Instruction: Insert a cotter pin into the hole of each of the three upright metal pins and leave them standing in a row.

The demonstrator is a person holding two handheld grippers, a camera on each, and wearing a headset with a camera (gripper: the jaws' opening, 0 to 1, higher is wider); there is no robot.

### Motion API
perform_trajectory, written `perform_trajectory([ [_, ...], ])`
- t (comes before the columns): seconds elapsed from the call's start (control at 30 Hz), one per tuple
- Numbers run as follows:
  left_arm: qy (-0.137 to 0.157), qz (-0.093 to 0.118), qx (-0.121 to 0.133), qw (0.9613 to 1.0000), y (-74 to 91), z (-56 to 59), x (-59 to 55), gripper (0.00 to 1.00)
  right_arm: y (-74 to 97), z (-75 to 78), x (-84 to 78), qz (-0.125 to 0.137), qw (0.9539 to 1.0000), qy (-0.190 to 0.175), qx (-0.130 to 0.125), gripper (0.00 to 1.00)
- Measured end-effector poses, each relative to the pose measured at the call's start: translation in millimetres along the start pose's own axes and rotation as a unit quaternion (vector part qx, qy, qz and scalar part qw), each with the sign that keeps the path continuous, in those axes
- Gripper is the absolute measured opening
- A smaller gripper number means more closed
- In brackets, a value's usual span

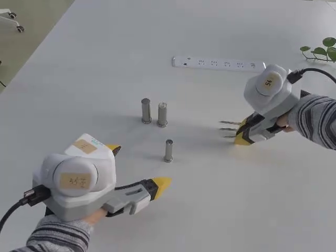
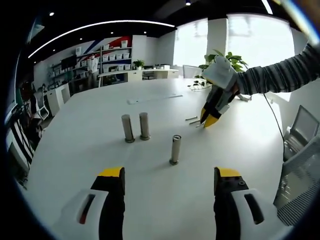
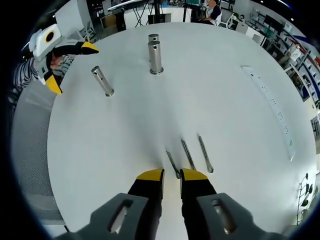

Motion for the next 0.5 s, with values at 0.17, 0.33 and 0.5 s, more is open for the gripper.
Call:
perform_trajectory([
  [0.17, -0.005, 0.001, -0.005, 1.0, 0.8, 1.7, 2.1, 0.71, 0.6, 2.0, 1.0, -0.008, 0.9998, 0.017, 0.0, 0.02],
  [0.33, -0.003, 0.006, -0.008, 0.9999, 0.8, 2.3, 2.4, 0.68, -2.0, 0.6, 4.0, -0.031, 0.9981, 0.053, -0.004, 0.0],
  [0.5, -0.007, 0.003, -0.011, 0.9999, 1.0, 2.7, 2.2, 0.67, -0.9, 0.5, 4.0, -0.03, 0.9988, 0.039, -0.002, 0.0],
])
Point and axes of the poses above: the centre of the closed fingertips' face, and the gripper's own axes: y roughly backward along the fingers, z roughly to its right, x roughly out of its top, the point moved 10 cm from there along y, roughly backward along the fingers, and after that the axes turned 13 degrees about x, right-handed, at the moved point
